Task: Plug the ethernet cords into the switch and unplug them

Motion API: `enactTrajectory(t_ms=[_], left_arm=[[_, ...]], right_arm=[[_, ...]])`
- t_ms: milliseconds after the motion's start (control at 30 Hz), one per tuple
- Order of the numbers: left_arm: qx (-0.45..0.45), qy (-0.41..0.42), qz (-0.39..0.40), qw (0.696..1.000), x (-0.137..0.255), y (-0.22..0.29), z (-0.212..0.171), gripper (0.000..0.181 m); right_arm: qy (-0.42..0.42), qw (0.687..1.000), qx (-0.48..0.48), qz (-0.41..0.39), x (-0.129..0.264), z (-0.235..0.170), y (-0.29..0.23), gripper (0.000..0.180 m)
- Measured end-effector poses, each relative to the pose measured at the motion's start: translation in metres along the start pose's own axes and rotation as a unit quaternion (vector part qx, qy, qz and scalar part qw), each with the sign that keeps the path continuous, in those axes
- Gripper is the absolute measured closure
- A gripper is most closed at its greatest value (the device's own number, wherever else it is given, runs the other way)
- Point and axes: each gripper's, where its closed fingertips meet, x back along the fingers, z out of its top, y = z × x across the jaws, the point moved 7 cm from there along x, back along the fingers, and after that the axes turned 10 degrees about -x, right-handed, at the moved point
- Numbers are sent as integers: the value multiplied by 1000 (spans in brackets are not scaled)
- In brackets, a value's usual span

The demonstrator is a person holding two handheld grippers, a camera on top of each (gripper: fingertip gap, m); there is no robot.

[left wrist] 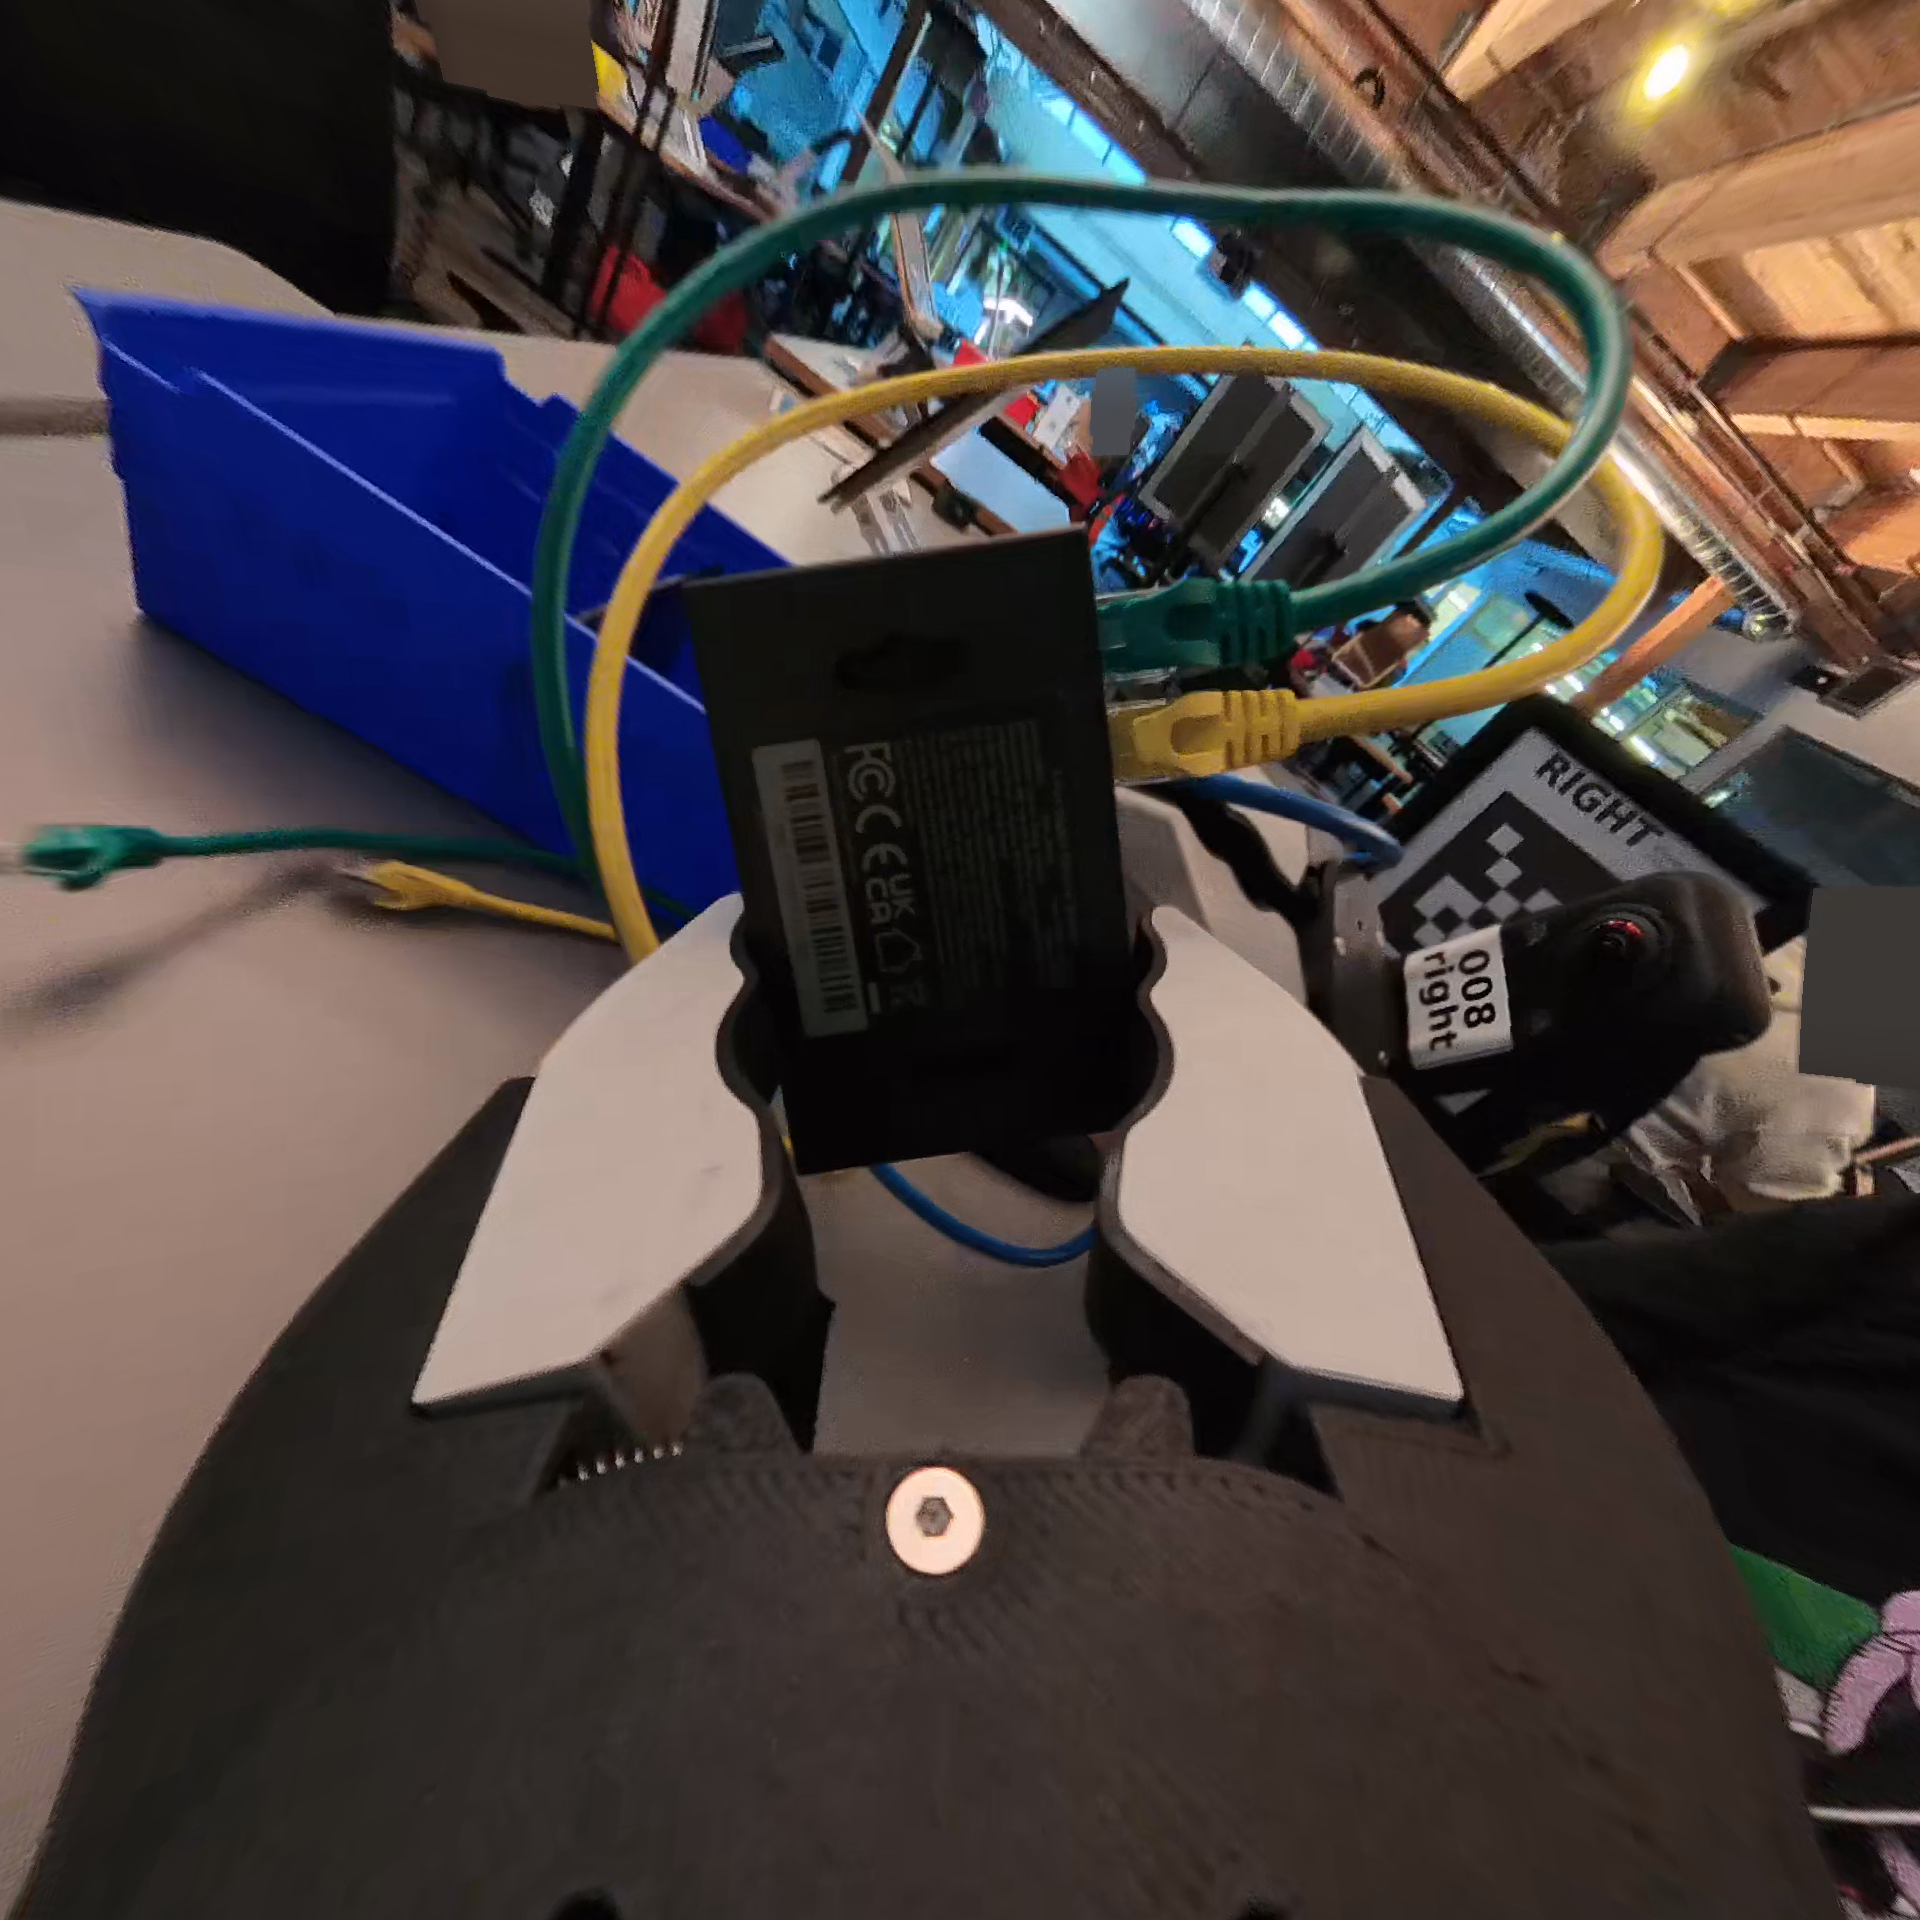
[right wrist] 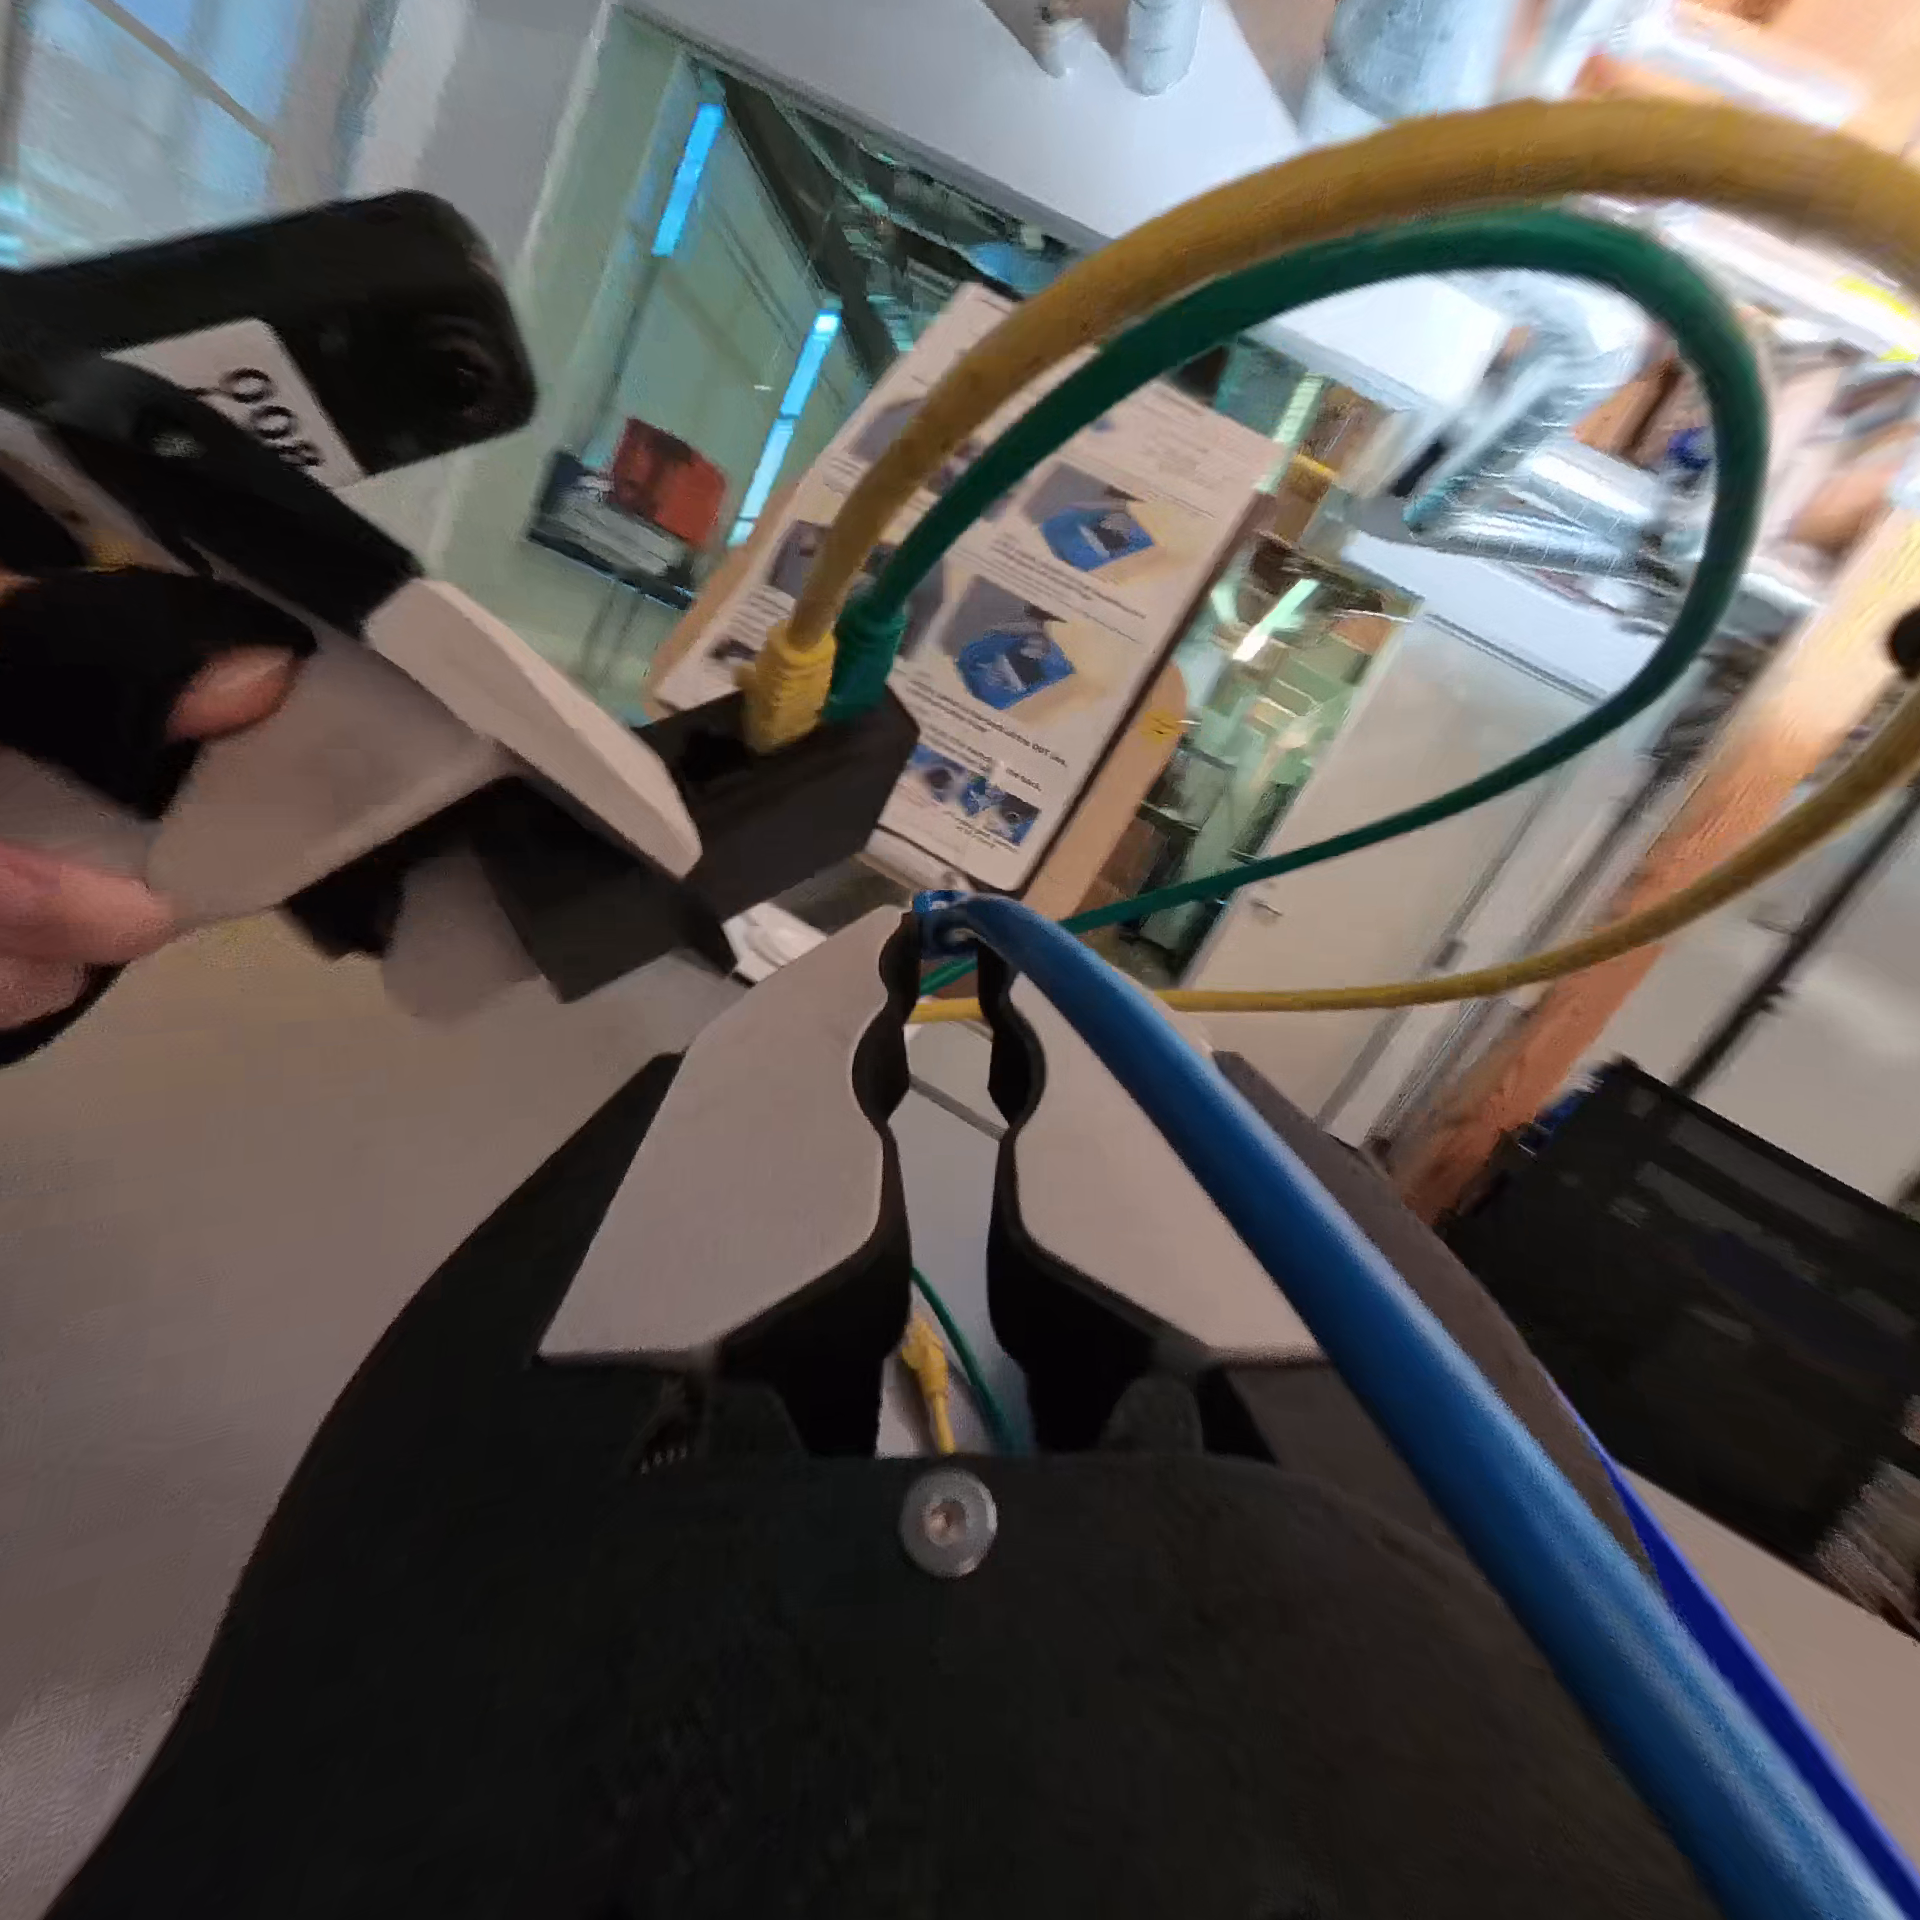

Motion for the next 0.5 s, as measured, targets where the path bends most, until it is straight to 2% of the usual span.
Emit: enactTrajectory(t_ms=[67, 200, 300, 500], left_arm=[[2, 16, -1, 1000, 8, -6, 10, 117], [5, 20, -11, 1000, 11, -8, 13, 118], [-6, 10, -7, 1000, 7, -5, 11, 118], [-30, -5, -4, 1000, 4, 5, 12, 117]], right_arm=[[27, 996, 6, 82, 6, 16, -3, 169], [39, 984, 41, 170, 10, 47, -12, 170], [26, 977, 77, 196, 4, 58, -20, 171], [-7, 970, 157, 187, -4, 58, -25, 170]])
